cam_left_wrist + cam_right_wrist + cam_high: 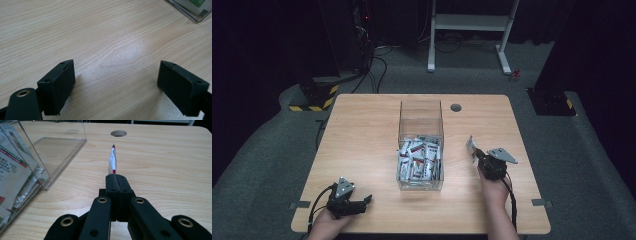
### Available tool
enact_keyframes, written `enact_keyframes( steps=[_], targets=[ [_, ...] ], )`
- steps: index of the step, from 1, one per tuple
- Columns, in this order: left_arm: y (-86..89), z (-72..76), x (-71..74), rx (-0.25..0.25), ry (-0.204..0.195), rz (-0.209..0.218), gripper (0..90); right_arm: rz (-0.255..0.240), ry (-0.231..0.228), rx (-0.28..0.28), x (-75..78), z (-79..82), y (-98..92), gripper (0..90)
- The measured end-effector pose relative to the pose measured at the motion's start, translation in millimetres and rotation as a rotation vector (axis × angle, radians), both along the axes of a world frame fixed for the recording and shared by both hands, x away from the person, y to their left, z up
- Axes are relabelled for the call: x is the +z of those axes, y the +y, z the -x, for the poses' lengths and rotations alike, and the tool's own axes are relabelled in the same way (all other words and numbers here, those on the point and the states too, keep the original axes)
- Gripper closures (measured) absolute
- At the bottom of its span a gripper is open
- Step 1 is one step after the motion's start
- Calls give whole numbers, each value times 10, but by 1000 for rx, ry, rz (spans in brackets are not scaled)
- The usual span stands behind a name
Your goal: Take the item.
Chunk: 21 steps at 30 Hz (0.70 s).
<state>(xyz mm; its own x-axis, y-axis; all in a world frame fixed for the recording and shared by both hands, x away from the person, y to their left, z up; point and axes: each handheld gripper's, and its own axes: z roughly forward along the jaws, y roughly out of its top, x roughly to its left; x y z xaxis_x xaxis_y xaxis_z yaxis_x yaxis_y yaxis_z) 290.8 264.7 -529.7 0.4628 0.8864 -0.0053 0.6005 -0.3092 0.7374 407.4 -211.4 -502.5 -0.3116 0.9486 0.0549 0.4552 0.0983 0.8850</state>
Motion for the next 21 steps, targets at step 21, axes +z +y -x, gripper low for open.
enact_keyframes(
  steps=[21],
  targets=[
    [0,1,-1,0,-1,1,152,13,1,-61,-16,-36,-82,796]
  ],
)
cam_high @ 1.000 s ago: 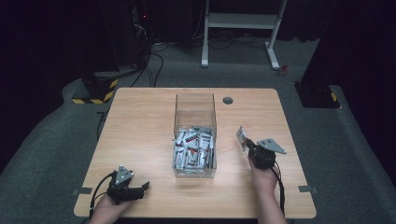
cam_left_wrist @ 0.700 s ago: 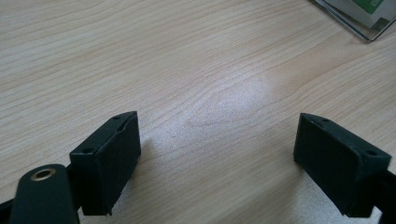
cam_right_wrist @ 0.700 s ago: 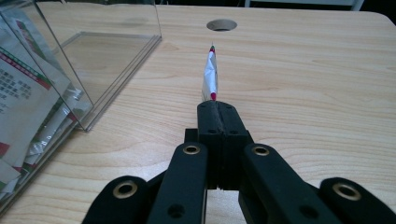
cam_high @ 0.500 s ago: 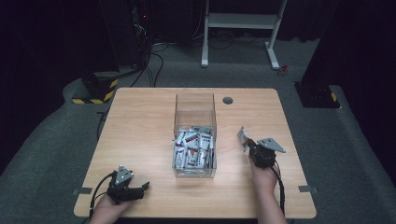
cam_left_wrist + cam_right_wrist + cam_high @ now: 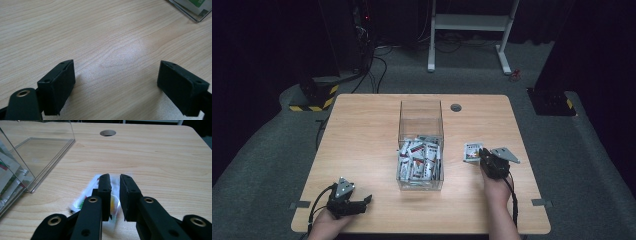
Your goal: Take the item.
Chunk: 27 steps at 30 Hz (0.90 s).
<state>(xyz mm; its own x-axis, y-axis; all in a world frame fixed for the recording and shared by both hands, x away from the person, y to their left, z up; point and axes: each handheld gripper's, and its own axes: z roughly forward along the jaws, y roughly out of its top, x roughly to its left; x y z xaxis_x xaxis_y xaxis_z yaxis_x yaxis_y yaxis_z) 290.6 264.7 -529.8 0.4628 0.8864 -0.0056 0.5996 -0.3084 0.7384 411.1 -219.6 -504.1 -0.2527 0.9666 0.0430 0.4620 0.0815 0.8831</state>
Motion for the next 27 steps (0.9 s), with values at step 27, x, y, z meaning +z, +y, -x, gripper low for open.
enact_keyframes(
  steps=[27],
  targets=[
    [0,-2,1,-4,0,-2,150,10,-13,28,102,101,64,587]
  ],
)
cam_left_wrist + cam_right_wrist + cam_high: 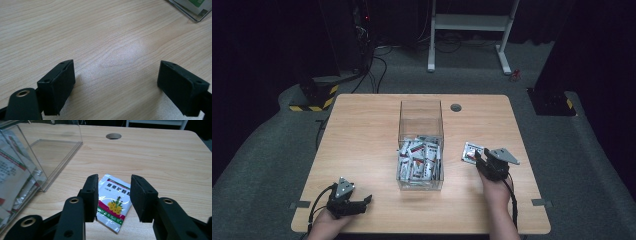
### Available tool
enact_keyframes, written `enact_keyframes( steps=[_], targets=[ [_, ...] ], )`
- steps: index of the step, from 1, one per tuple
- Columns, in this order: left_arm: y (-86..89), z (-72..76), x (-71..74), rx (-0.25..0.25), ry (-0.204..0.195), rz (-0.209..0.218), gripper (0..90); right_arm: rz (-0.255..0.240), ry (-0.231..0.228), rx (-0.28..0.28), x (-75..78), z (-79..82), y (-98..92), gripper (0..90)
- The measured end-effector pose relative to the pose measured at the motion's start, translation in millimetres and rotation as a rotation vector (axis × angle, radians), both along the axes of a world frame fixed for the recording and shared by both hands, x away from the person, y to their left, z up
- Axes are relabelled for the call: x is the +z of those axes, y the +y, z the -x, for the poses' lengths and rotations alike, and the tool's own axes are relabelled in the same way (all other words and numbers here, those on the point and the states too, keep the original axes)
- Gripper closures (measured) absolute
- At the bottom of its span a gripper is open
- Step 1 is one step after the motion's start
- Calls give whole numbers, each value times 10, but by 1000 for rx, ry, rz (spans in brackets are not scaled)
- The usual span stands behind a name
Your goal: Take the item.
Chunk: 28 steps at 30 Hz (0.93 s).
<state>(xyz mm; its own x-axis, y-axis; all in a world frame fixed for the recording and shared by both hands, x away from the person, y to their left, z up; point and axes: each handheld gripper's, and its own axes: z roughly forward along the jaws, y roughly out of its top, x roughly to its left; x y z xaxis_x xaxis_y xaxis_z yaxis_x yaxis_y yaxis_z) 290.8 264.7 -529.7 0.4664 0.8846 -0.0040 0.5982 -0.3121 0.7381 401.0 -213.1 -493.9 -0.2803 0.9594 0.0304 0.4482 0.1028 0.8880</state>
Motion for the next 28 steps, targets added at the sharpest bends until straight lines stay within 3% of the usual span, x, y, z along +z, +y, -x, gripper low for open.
enact_keyframes(
  steps=[9,14,18,21,24,25,27,28],
  targets=[
    [3,-7,3,-14,-1,-9,147,16,-4,30,102,132,122,499],
    [0,-8,2,-23,0,-6,146,25,36,56,87,246,246,444],
    [-6,-6,0,-34,2,-2,146,47,80,87,8,334,337,392],
    [-2,-9,4,-47,0,-11,146,60,129,97,-120,421,382,356],
    [-2,-9,4,-50,1,-11,145,103,188,117,-281,494,429,353],
    [-2,-9,4,-50,1,-11,145,113,189,116,-282,503,447,339],
    [-3,-9,4,-50,1,-11,145,122,141,130,-274,528,472,343],
    [-3,-9,4,-50,1,-11,145,132,154,139,-278,523,483,338]
  ],
)
